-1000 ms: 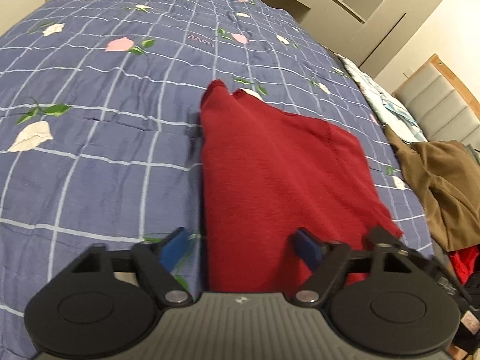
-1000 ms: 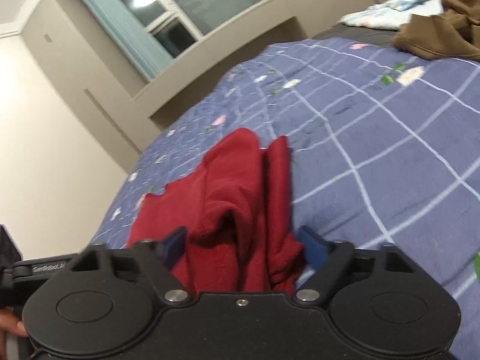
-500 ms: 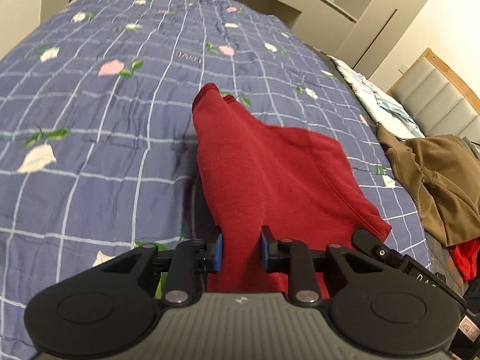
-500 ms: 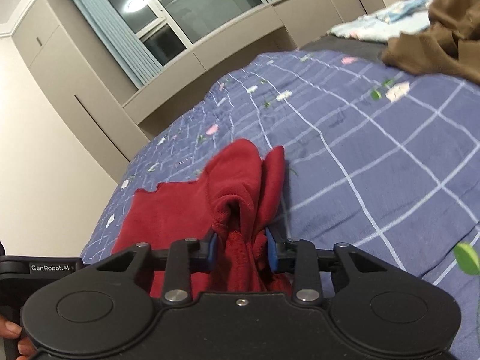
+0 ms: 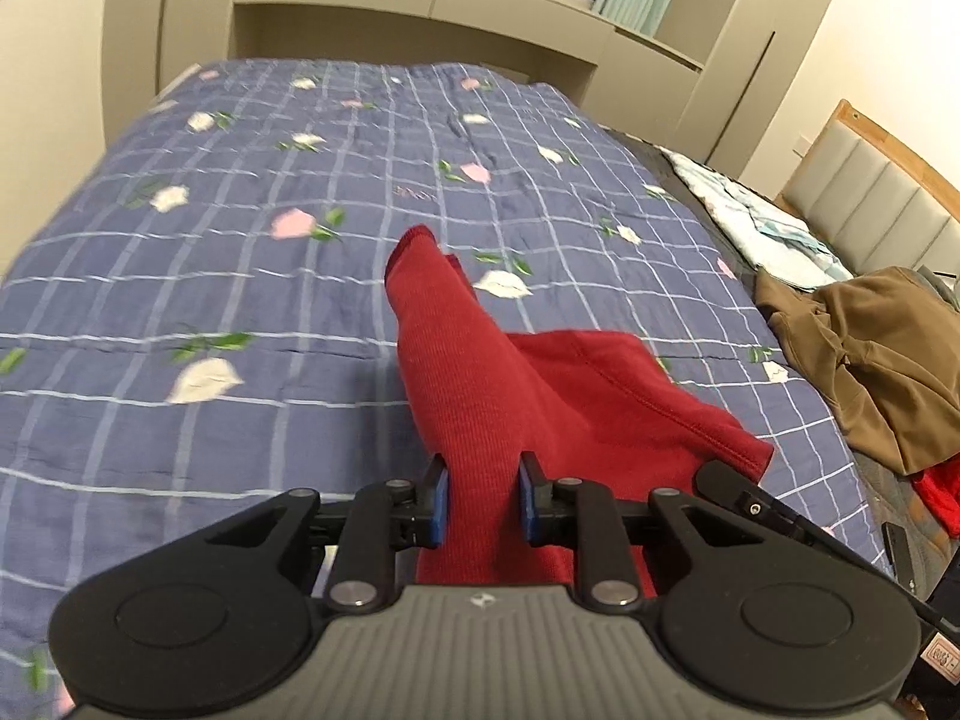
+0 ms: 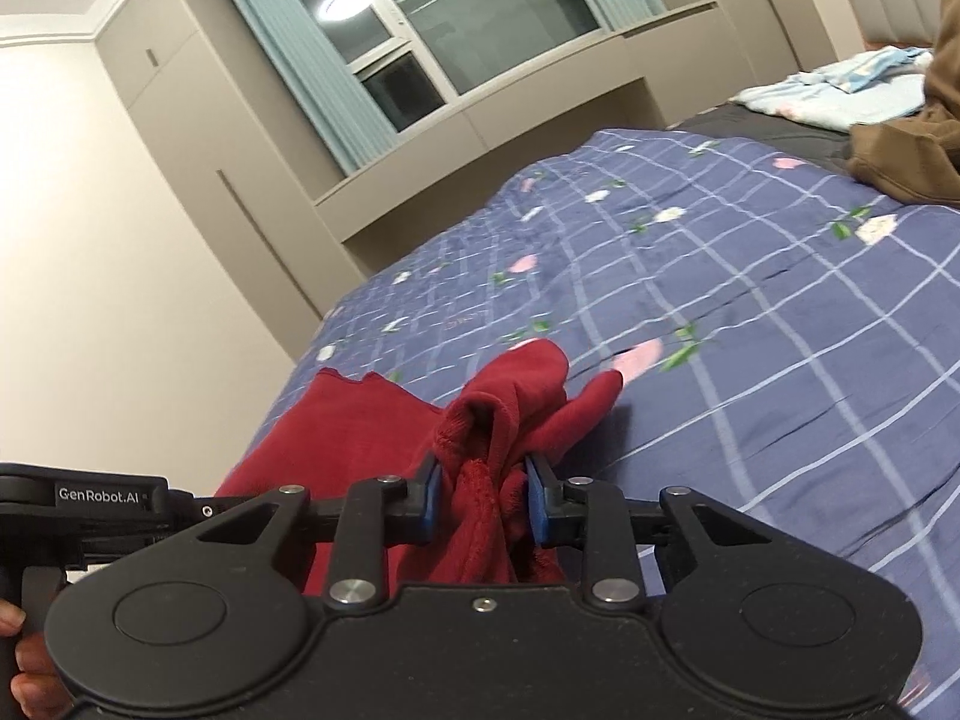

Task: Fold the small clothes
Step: 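Close the right gripper on the sweater side edge, then fold the held side edge across the sweater and open the right gripper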

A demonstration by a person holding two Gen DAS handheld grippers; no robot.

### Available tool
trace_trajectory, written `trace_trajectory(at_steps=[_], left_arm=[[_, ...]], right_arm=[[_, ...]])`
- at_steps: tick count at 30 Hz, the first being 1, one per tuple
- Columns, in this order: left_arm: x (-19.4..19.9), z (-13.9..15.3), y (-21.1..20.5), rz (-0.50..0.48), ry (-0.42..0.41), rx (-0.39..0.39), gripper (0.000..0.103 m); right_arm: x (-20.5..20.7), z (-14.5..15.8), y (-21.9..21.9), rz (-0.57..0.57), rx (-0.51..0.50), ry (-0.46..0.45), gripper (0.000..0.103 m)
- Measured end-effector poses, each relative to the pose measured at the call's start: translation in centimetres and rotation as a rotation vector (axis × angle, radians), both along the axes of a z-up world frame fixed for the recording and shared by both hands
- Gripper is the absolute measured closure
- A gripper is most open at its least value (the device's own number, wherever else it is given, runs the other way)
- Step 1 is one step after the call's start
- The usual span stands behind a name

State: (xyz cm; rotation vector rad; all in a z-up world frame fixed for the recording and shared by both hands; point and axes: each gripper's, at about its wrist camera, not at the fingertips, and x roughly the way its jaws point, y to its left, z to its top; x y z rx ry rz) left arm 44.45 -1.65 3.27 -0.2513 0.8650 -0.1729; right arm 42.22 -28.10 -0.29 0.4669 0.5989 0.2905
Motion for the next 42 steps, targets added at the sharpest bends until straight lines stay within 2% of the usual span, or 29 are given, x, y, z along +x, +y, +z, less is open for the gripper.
trace_trajectory(at_steps=[5,9,17,25,28,30,31,33,39,42], left_arm=[[-3.3,1.1,3.4,0.031,-0.019,0.016,0.08],[-6.5,0.9,5.9,0.049,-0.016,0.012,0.08],[-12.1,-3.2,9.2,0.086,0.055,-0.026,0.079],[-14.2,-5.5,9.4,0.12,0.045,-0.053,0.073],[-14.5,-5.6,9.4,0.135,0.052,-0.049,0.066],[-14.7,-5.5,9.5,0.156,0.06,-0.041,0.054],[-14.8,-5.5,9.5,0.161,0.065,-0.038,0.051],[-15.1,-5.5,9.7,0.175,0.069,-0.032,0.041],[-16.4,-4.7,10.3,0.221,0.056,-0.02,0.017],[-17.4,-3.9,10.3,0.235,0.028,0.0,0.011]], right_arm=[[-2.7,0.9,3.3,0.049,-0.007,-0.017,0.073],[-5.8,1.1,5.8,0.086,-0.023,-0.016,0.073],[-11.1,-1.1,8.2,0.122,-0.089,0.043,0.073],[-12.6,-2.7,8.2,0.107,-0.137,0.083,0.069],[-12.7,-2.9,8.0,0.098,-0.149,0.086,0.06],[-12.8,-2.6,7.9,0.088,-0.156,0.08,0.054],[-12.9,-2.5,7.8,0.086,-0.157,0.074,0.051],[-13.2,-2.2,7.6,0.083,-0.162,0.061,0.035],[-14.5,-0.7,7.3,0.076,-0.197,-0.008,0.013],[-15.3,0.1,7.3,0.075,-0.217,-0.046,0.004]])
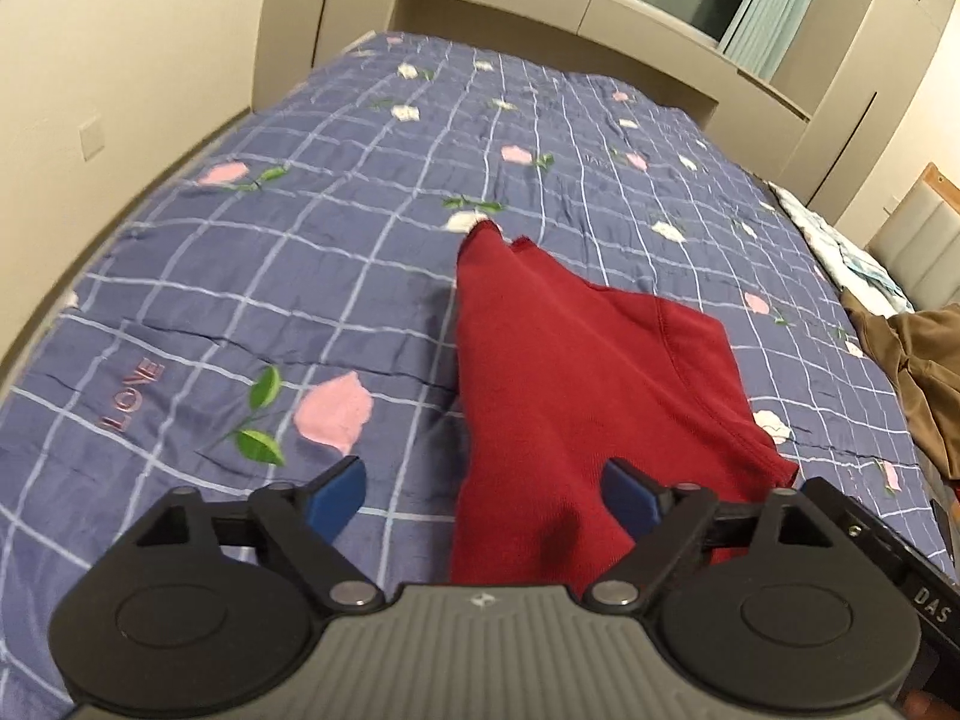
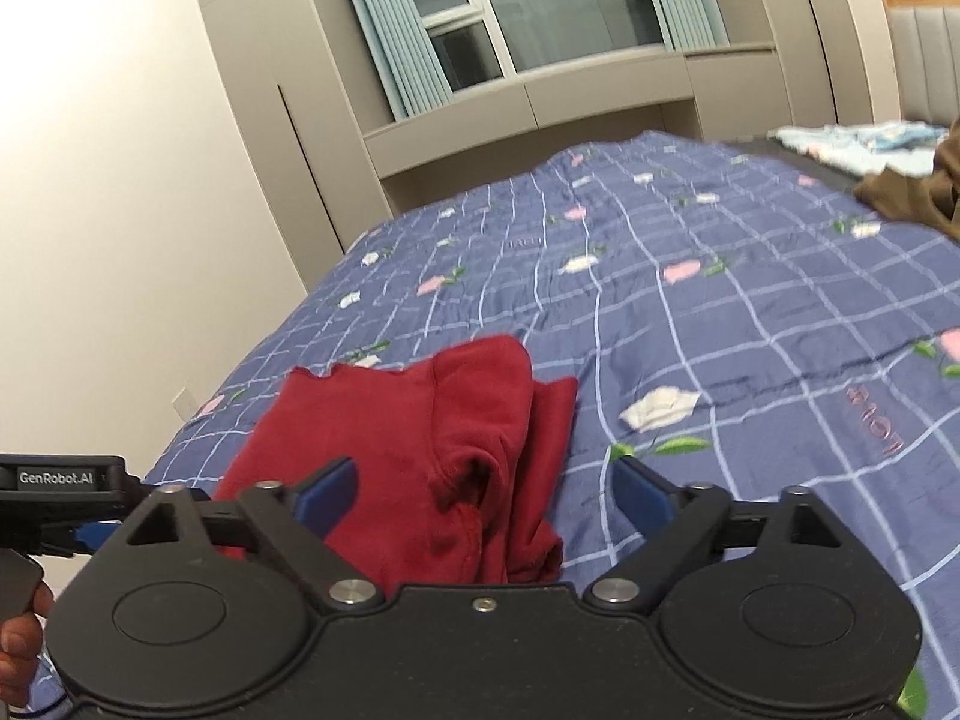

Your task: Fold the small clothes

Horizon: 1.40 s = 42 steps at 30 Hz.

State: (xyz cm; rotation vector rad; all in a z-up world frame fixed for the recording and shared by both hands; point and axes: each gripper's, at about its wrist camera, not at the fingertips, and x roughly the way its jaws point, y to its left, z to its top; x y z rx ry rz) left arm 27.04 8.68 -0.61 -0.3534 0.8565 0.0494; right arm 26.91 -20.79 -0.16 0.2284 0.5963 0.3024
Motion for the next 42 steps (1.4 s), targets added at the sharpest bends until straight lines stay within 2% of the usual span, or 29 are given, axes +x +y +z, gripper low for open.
trace_trajectory(at_steps=[6,12,21,31,42], left_arm=[[-2.3,1.8,-0.4,0.01,-0.063,0.054,0.002],[-5.5,3.3,-1.0,0.005,-0.13,0.105,0.001],[-10.8,4.1,-1.7,-0.006,-0.195,0.161,0.001],[-15.1,2.8,-2.7,-0.026,-0.196,0.194,0.001],[-17.1,0.8,-2.1,0.001,-0.154,0.187,0.001]], right_arm=[[-2.0,1.8,0.1,0.005,-0.033,-0.077,0.001],[-4.9,3.4,0.1,0.029,-0.049,-0.134,0.001],[-10.3,4.3,-0.2,0.083,-0.082,-0.162,0.001],[-14.6,4.3,-0.2,0.103,-0.112,-0.197,0.001],[-16.0,3.2,0.5,0.131,-0.153,-0.183,0.001]])
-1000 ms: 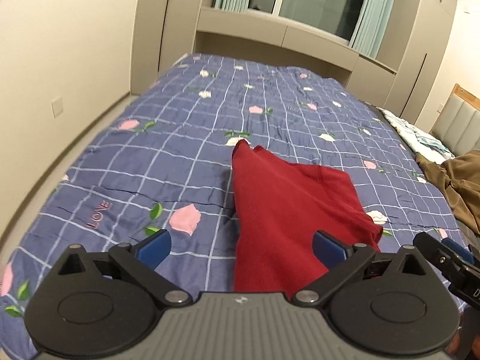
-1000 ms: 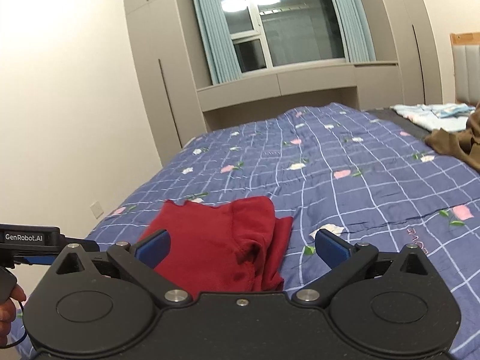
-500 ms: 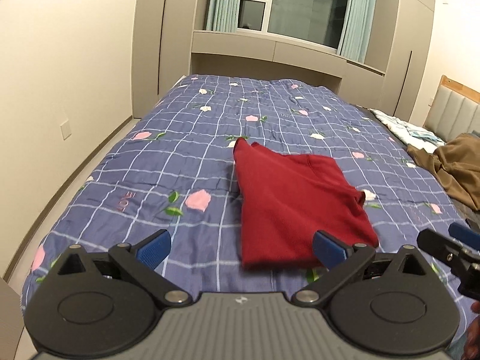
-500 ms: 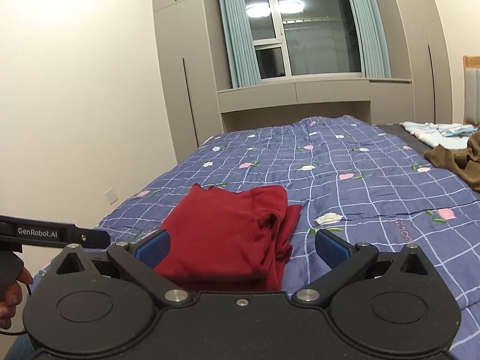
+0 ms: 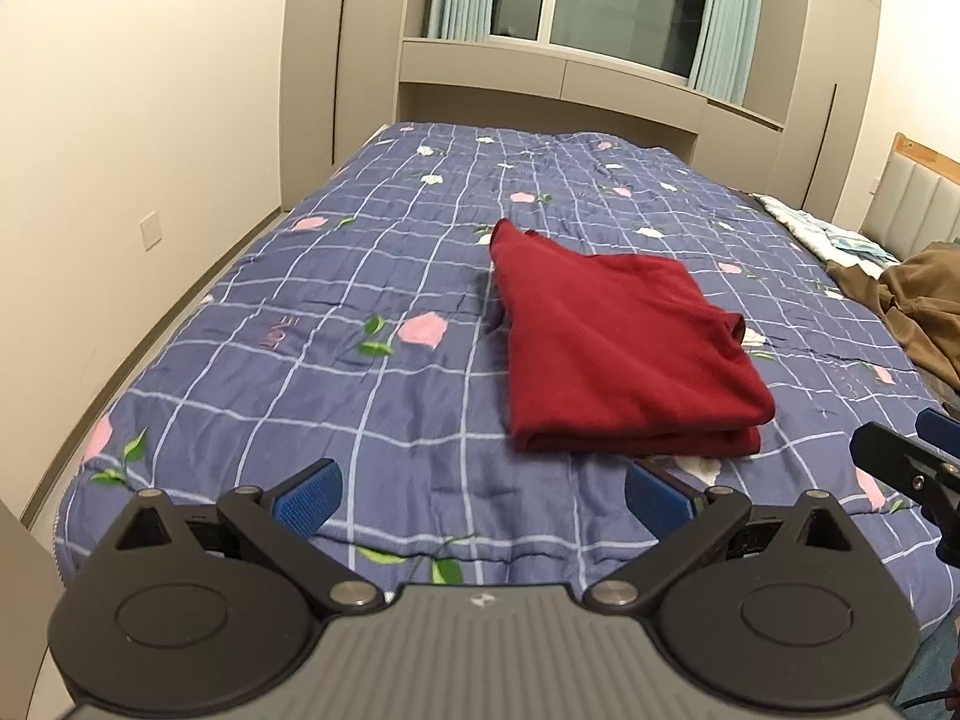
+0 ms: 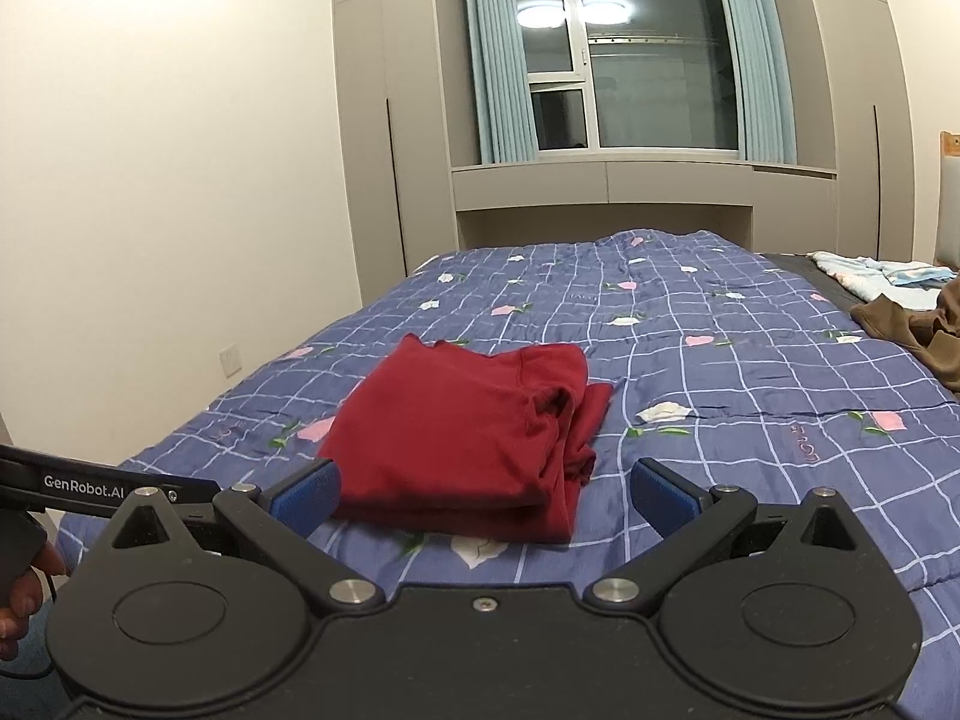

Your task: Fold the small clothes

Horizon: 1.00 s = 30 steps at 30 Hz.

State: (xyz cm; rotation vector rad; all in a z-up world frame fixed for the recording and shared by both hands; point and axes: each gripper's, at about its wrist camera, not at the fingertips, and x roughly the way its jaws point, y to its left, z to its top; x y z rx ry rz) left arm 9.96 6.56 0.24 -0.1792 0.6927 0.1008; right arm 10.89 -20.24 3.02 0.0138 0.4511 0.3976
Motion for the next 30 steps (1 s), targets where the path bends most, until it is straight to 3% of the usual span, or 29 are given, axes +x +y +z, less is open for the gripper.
trace_trajectory(at_steps=[30], left_arm=[[0.44,-0.87,0.06,-0.005,0.034,-0.001,0.001]], right_arm=[[0.64,-0.97,0.24,0.0,-0.006,0.031,0.001]])
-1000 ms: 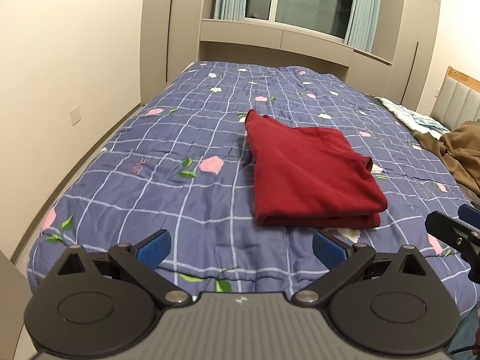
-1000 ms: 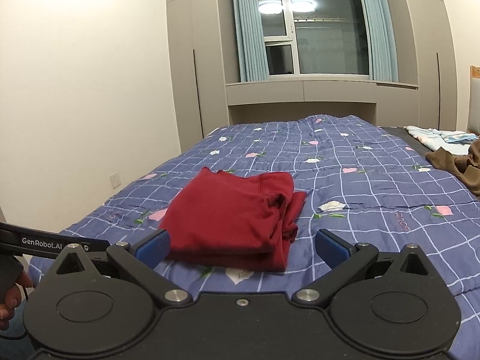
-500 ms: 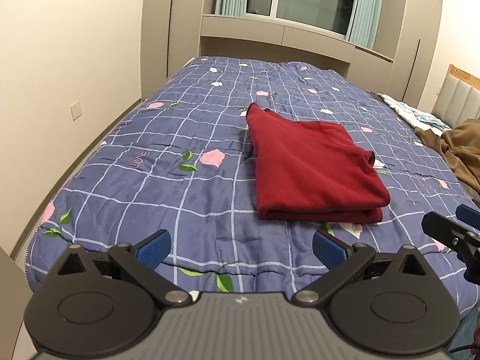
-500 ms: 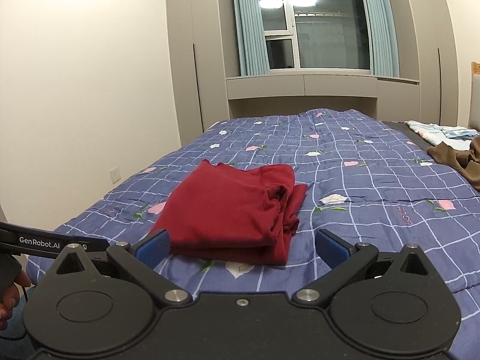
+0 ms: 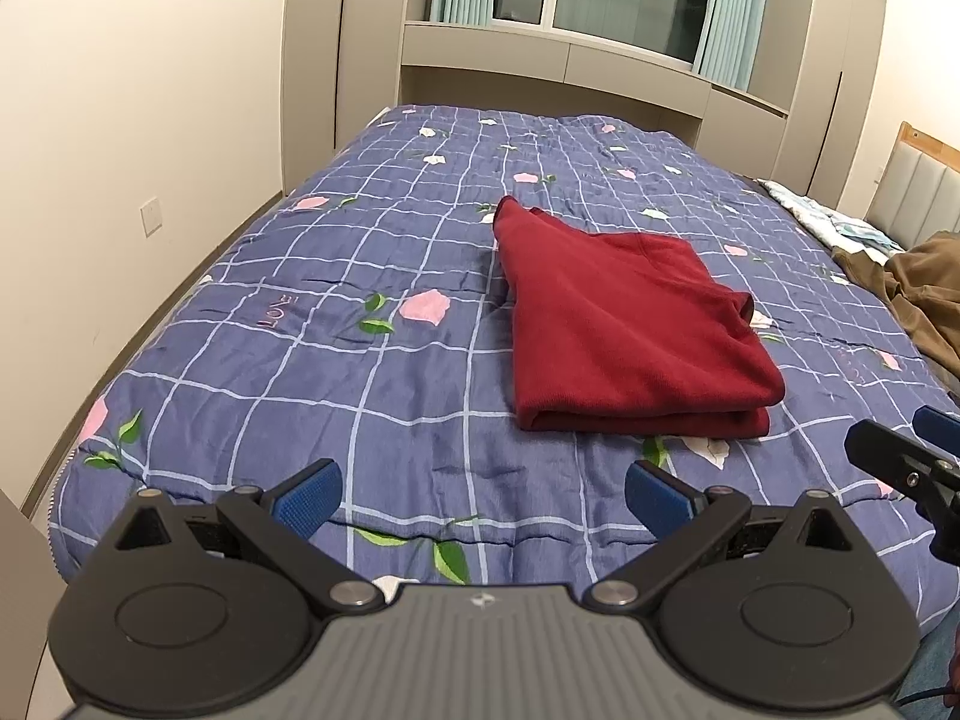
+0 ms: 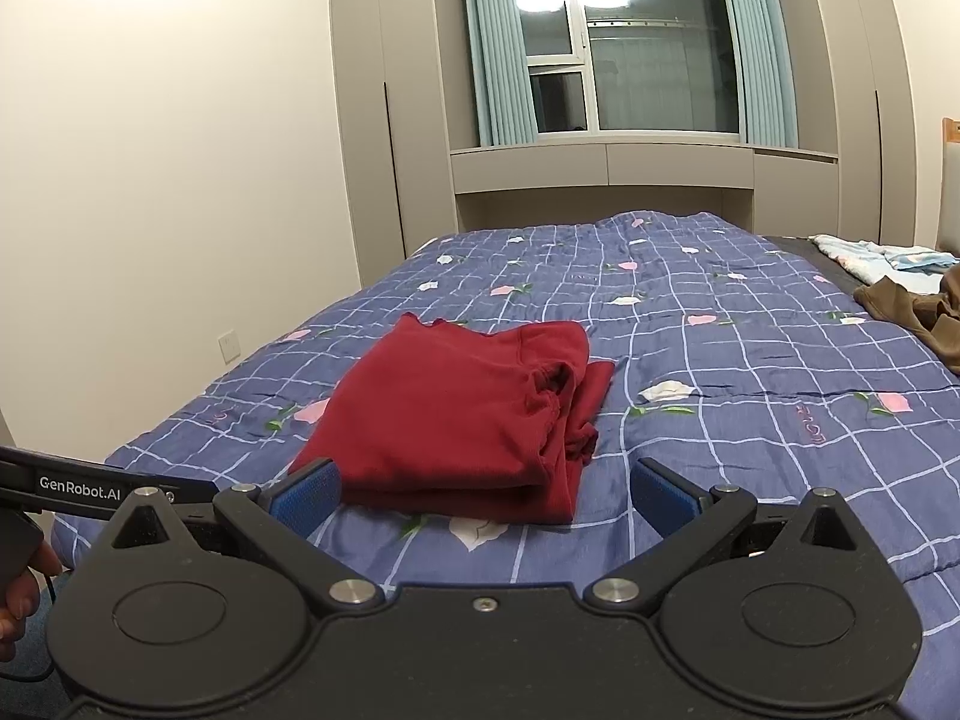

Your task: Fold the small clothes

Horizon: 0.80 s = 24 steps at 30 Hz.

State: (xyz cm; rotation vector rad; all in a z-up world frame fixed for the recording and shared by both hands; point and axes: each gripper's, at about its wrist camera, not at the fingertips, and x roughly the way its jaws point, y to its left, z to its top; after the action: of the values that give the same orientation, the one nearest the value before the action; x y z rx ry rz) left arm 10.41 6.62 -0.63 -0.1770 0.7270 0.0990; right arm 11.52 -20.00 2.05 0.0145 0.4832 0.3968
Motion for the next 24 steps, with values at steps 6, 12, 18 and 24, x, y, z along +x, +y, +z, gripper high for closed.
trace_trajectory(at_steps=[6,12,18,24], left_arm=[[0.07,-0.08,-0.03,-0.002,0.004,0.0,0.001],[0.25,-0.26,-0.02,-0.004,0.012,-0.001,0.001],[0.26,-0.27,-0.04,-0.004,0.013,-0.001,0.001],[0.27,-0.28,-0.06,-0.004,0.013,-0.001,0.001]], right_arm=[[0.16,-0.32,0.09,-0.001,-0.001,0.006,0.001],[0.23,-0.38,0.08,-0.002,-0.001,0.011,0.001],[0.39,-0.55,0.05,-0.006,0.0,0.017,0.001],[0.42,-0.55,0.05,-0.006,0.0,0.018,0.001]])
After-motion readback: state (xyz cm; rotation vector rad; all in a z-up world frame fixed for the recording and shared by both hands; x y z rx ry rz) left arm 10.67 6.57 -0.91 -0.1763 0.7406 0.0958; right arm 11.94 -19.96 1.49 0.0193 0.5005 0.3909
